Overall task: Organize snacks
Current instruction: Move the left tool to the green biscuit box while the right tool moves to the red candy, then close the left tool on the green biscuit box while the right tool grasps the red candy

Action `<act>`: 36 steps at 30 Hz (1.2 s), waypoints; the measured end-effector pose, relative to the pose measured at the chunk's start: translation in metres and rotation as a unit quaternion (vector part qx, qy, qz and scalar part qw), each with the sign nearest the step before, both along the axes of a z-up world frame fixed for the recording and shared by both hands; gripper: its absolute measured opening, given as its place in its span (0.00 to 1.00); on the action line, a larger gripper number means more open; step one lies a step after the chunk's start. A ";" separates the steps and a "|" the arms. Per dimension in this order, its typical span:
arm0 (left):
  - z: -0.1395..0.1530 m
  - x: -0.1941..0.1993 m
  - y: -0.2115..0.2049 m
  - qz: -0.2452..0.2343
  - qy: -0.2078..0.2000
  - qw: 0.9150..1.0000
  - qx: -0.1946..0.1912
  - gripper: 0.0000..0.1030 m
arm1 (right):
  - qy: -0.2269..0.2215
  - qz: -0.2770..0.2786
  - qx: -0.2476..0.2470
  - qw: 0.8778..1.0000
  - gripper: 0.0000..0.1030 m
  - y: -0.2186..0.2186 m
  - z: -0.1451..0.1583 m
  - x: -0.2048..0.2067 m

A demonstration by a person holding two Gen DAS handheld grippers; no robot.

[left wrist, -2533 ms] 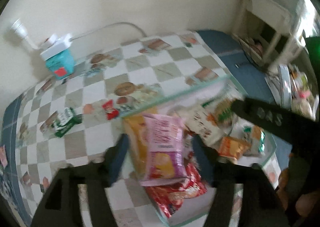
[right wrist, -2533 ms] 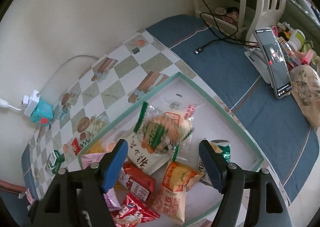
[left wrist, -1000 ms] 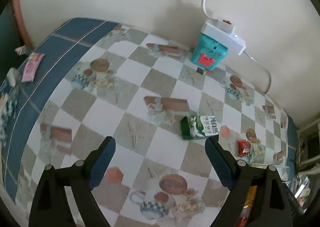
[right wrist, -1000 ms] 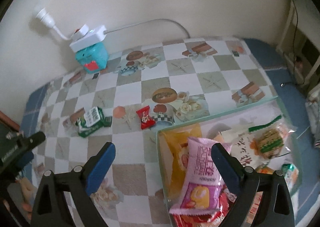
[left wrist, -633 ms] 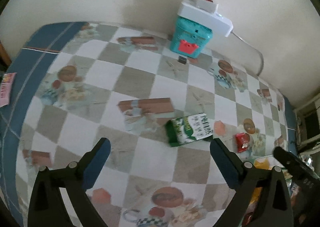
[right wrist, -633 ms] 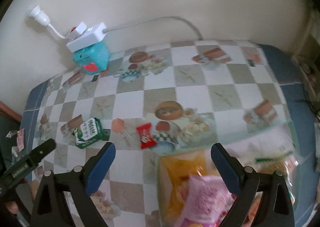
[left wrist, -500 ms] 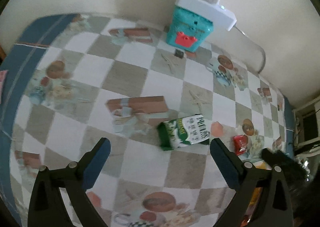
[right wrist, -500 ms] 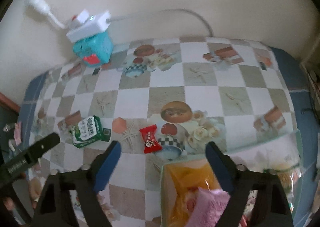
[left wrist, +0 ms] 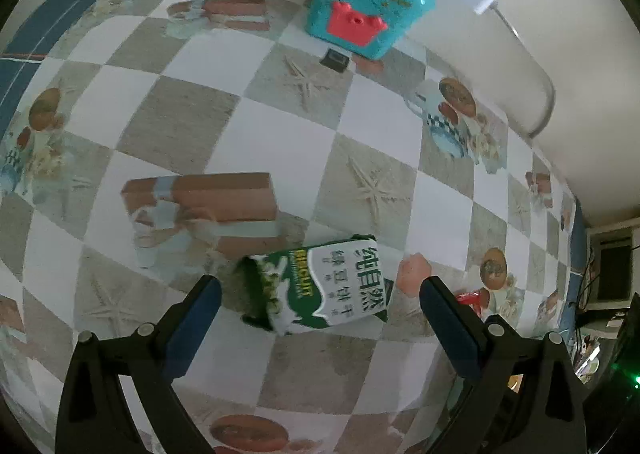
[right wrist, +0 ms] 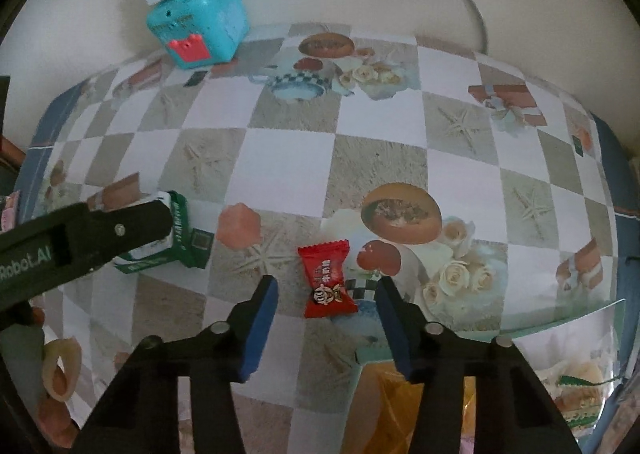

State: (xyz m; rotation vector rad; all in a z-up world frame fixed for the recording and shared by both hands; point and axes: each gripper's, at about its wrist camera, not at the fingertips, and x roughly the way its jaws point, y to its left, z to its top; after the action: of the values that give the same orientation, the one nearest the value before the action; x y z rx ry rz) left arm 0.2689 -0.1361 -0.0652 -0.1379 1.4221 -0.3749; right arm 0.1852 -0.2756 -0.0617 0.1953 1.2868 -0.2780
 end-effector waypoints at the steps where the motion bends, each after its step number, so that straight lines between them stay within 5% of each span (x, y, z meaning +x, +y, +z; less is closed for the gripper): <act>1: -0.001 0.000 -0.004 -0.004 -0.002 1.000 0.005 0.96 | 0.001 -0.001 0.000 1.000 0.43 -0.001 -0.001 0.000; 4: -0.003 -0.001 -0.012 -0.009 -0.009 1.000 0.019 0.94 | 0.001 0.001 0.006 1.000 0.37 -0.001 -0.005 0.000; 9: -0.004 -0.004 -0.022 -0.018 -0.028 0.998 0.046 0.71 | 0.003 0.004 0.001 1.000 0.31 -0.001 -0.007 0.001; 19: -0.003 -0.016 -0.001 0.005 -0.025 0.999 0.029 0.69 | -0.005 0.003 0.001 1.000 0.26 0.005 -0.001 -0.005; 26: -0.002 -0.039 0.038 0.063 -0.016 0.998 -0.010 0.69 | -0.051 0.003 0.018 0.999 0.26 0.018 0.034 -0.027; 36: 0.029 -0.091 0.083 0.106 -0.048 0.993 -0.003 0.69 | -0.104 -0.005 0.030 0.994 0.26 0.055 0.074 -0.073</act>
State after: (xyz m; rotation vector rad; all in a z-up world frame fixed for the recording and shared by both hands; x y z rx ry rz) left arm 0.1780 -0.0527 -0.0357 -0.2709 1.2980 -0.2086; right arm 0.1118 -0.2207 0.0124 0.2756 1.0889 -0.2223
